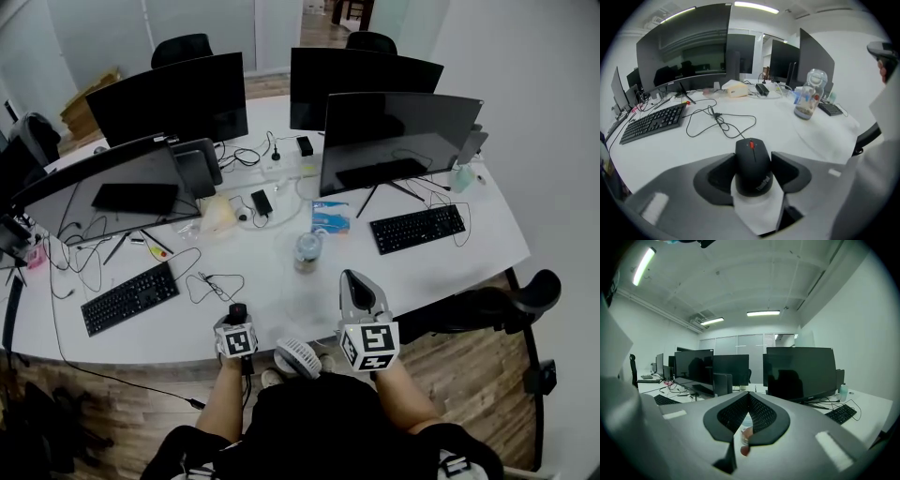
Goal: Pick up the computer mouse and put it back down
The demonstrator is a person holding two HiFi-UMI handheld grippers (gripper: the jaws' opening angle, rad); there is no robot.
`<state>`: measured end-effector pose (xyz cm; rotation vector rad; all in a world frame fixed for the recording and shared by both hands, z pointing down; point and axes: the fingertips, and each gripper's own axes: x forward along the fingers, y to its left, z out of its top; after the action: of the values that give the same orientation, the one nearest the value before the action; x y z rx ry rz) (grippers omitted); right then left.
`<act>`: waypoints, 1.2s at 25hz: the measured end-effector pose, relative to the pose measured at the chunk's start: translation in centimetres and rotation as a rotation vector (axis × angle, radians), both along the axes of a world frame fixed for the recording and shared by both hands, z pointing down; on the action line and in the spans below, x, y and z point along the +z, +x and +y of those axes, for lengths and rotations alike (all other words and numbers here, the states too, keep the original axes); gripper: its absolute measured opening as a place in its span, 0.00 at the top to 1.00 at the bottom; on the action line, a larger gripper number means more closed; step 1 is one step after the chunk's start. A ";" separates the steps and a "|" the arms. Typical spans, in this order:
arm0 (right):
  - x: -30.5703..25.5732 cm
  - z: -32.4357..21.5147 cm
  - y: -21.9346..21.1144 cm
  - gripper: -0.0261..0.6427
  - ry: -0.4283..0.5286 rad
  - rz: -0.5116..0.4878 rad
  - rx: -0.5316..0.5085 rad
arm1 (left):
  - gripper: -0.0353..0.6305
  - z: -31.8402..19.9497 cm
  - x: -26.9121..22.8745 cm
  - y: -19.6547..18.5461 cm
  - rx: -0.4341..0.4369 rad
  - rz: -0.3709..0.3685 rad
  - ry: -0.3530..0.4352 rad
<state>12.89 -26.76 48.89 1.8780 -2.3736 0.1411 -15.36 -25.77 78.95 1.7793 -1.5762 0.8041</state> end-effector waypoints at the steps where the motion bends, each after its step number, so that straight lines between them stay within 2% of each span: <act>1: 0.0 0.1 0.1 0.96 0.000 0.001 0.002 | 0.51 0.1 0.1 0.0 -0.005 0.004 -0.001; 5: -0.1 0.2 0.5 0.96 0.000 0.001 0.008 | 0.51 -0.5 0.1 0.7 0.019 -0.001 -0.001; 8: -0.1 0.2 0.5 0.96 0.003 -0.005 0.002 | 0.51 -1.0 -0.5 1.3 0.063 -0.030 0.035; 11: -0.3 0.1 0.2 0.96 0.008 -0.014 -0.008 | 0.49 -1.3 -2.7 1.5 0.078 -0.036 0.142; 14: -0.7 -0.2 -0.4 0.96 0.018 -0.027 -0.026 | 0.50 -1.3 -6.3 0.6 0.016 -0.001 0.251; 18: -1.6 -0.6 -1.6 0.96 0.053 -0.058 -0.048 | 0.78 -1.5 -12.9 -2.1 -0.075 0.006 0.409; 20: -2.1 -1.0 -2.2 0.96 0.072 -0.065 -0.060 | 0.87 -1.6 -16.8 -3.0 -0.101 -0.004 0.496; 25: -3.2 -2.0 -3.6 0.97 0.111 -0.057 -0.089 | 0.87 -0.7 -25.4 -4.2 -0.131 0.042 0.647; 30: -3.3 -2.5 -4.8 0.97 0.099 -0.089 -0.117 | 0.87 0.9 -30.7 -5.2 -0.169 0.033 0.711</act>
<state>8.10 -29.30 45.60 1.8026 -2.5883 0.1015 -20.55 -24.83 48.25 2.0597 -2.1216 0.1196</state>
